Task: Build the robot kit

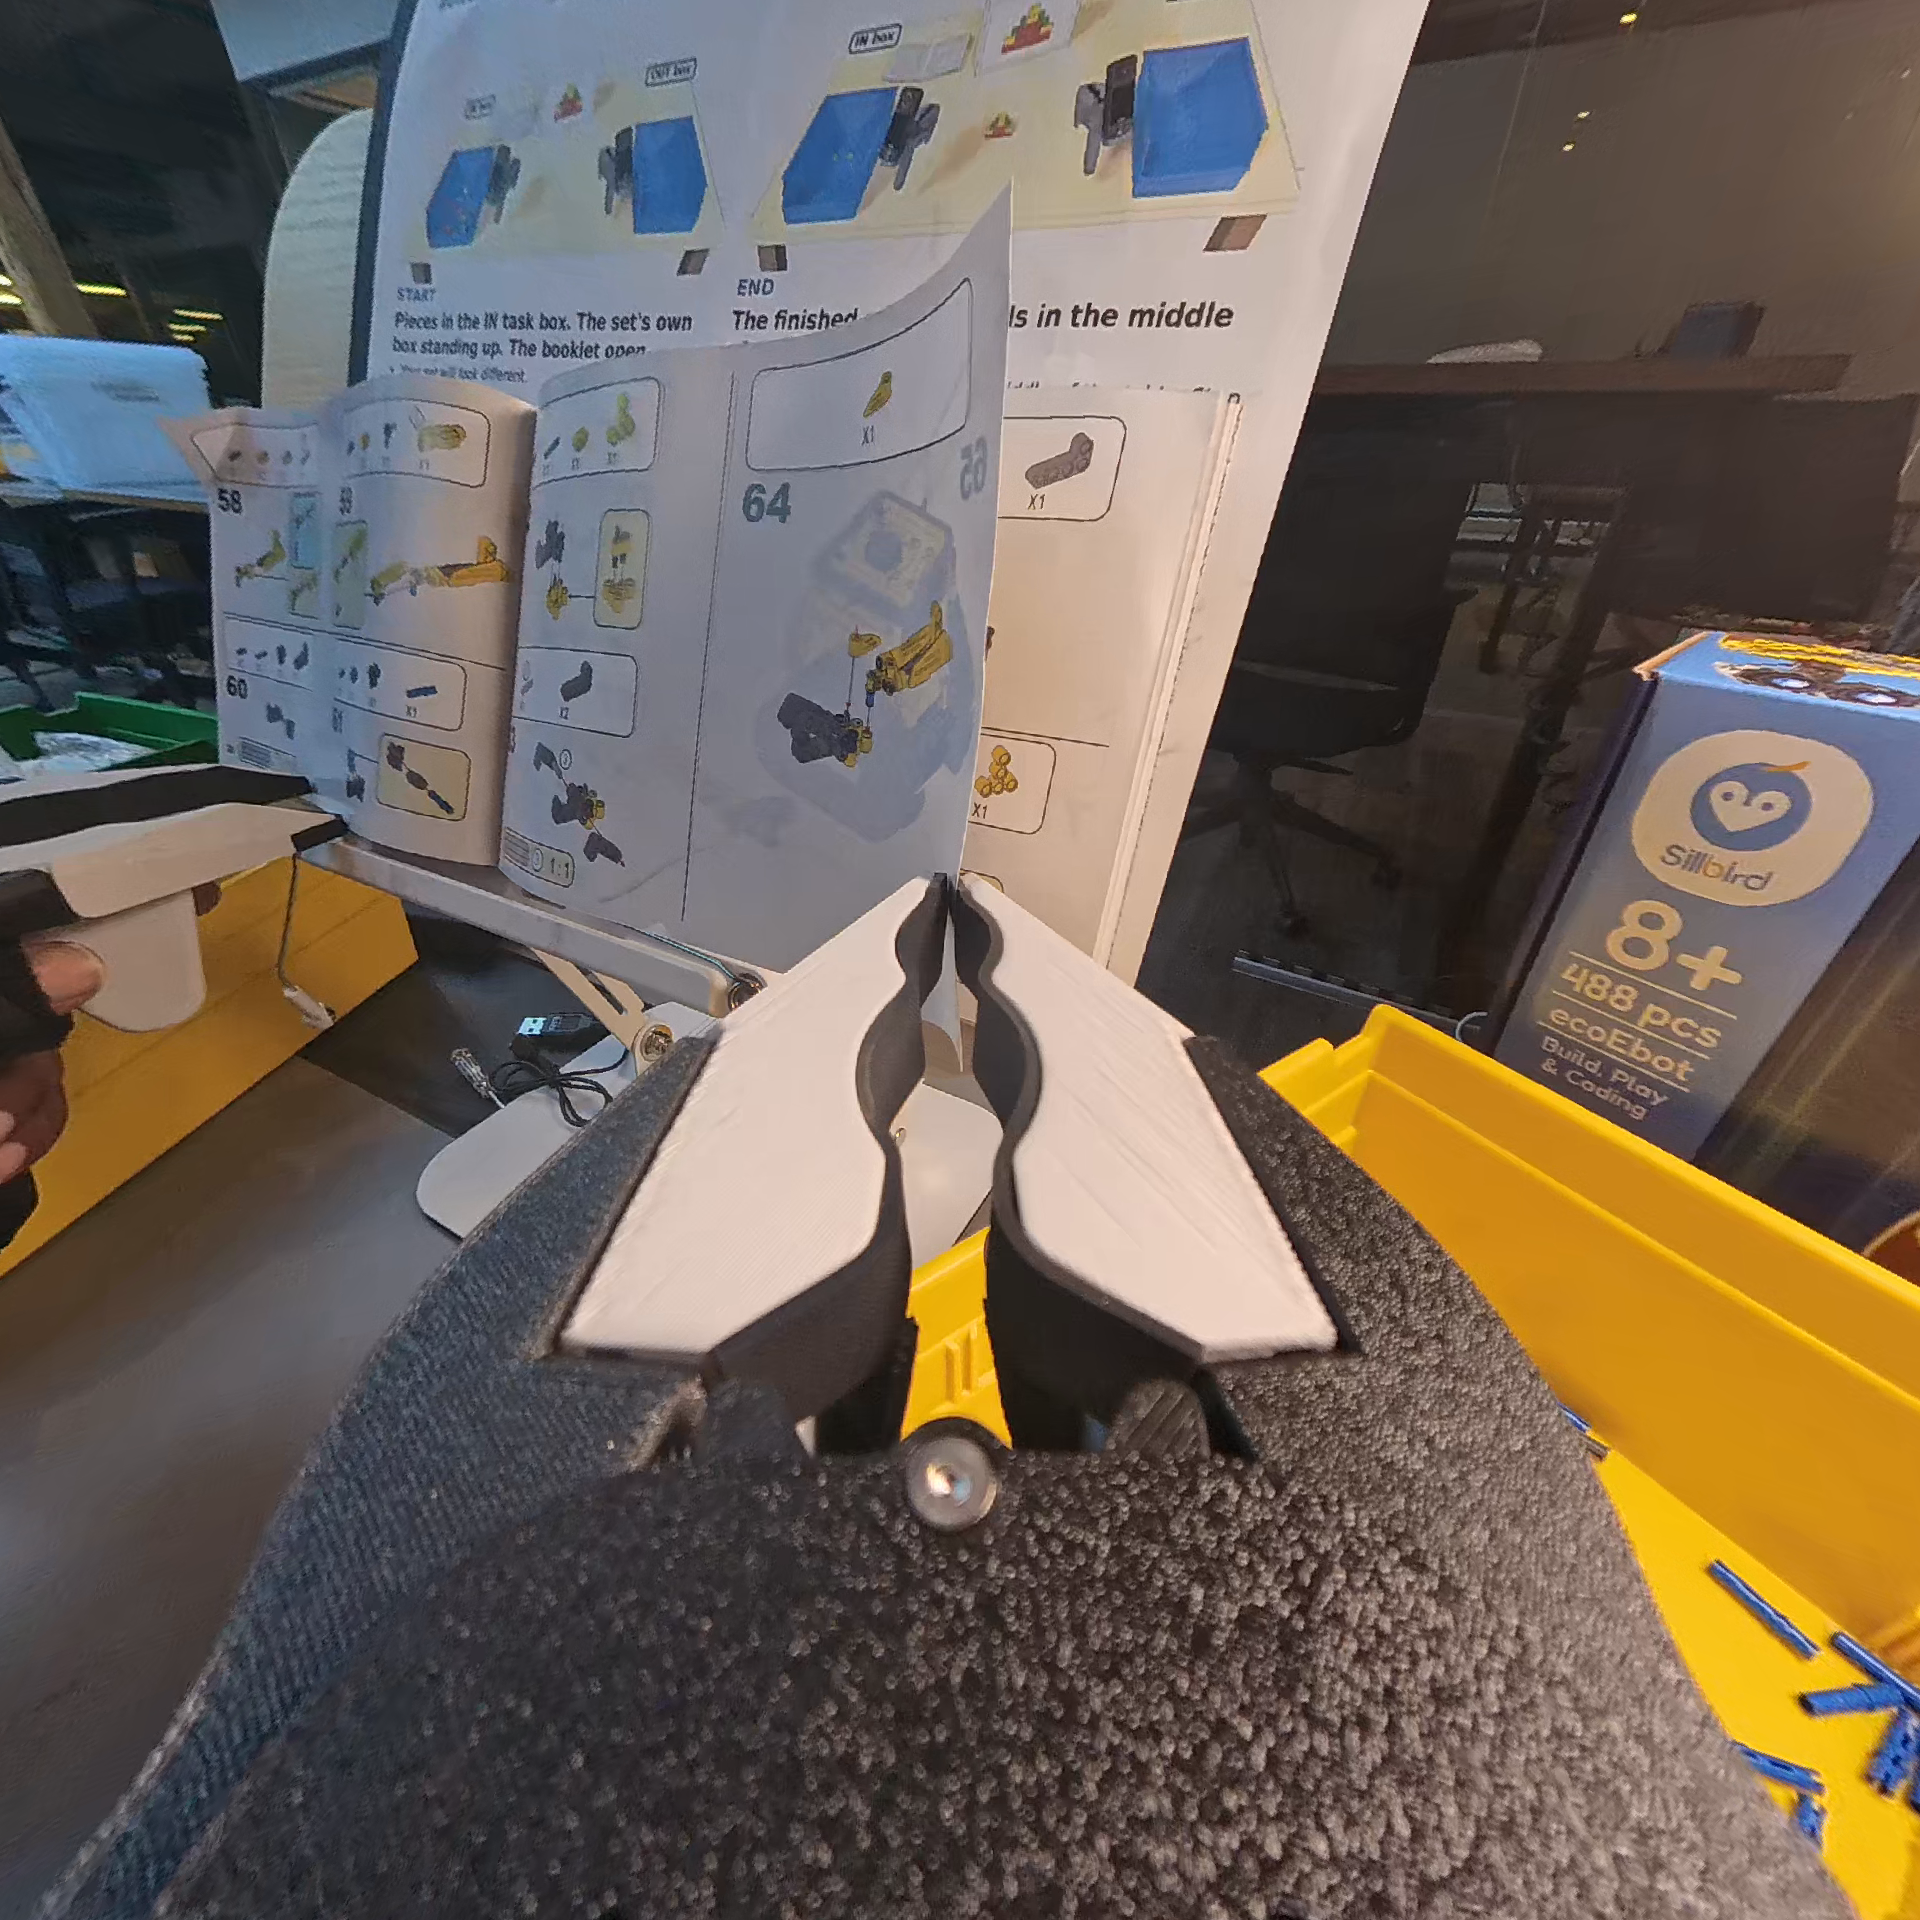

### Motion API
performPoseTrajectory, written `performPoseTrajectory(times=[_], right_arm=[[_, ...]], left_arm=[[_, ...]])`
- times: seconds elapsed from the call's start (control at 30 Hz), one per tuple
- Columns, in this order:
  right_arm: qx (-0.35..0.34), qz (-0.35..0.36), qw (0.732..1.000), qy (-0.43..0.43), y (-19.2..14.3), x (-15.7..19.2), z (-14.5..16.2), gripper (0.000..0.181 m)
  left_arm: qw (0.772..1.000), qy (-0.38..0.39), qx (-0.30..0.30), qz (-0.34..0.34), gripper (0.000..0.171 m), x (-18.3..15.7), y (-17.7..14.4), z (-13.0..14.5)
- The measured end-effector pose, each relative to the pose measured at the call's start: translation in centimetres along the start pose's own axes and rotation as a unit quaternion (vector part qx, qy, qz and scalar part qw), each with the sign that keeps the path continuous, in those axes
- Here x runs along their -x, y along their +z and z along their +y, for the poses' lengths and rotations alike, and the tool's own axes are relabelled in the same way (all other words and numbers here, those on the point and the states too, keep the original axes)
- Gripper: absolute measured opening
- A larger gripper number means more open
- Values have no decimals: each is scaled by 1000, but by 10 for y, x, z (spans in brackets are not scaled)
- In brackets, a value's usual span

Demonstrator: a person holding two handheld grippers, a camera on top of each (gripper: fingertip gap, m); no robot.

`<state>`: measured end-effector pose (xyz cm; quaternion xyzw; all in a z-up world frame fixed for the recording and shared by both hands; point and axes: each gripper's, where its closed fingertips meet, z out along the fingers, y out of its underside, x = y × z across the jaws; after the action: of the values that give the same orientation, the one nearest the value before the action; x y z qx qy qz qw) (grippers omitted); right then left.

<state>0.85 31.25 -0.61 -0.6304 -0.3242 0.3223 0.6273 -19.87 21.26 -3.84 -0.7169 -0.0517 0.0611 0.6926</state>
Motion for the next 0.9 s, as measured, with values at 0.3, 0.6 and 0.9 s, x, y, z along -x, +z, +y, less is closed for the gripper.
performPoseTrajectory(times=[0.3, 0.6, 0.9], right_arm=[[4, -5, 1000, 3, 0, -1, 3, 0], [4, -6, 1000, 0, 0, 0, 4, 0], [3, -7, 1000, 2, 0, -1, 4, 0]], left_arm=[[999, 2, 29, 16, 37, 2, -1, -2], [999, 11, 40, 11, 29, 9, -2, 0], [999, 9, 49, -3, 23, 17, 0, 1]])
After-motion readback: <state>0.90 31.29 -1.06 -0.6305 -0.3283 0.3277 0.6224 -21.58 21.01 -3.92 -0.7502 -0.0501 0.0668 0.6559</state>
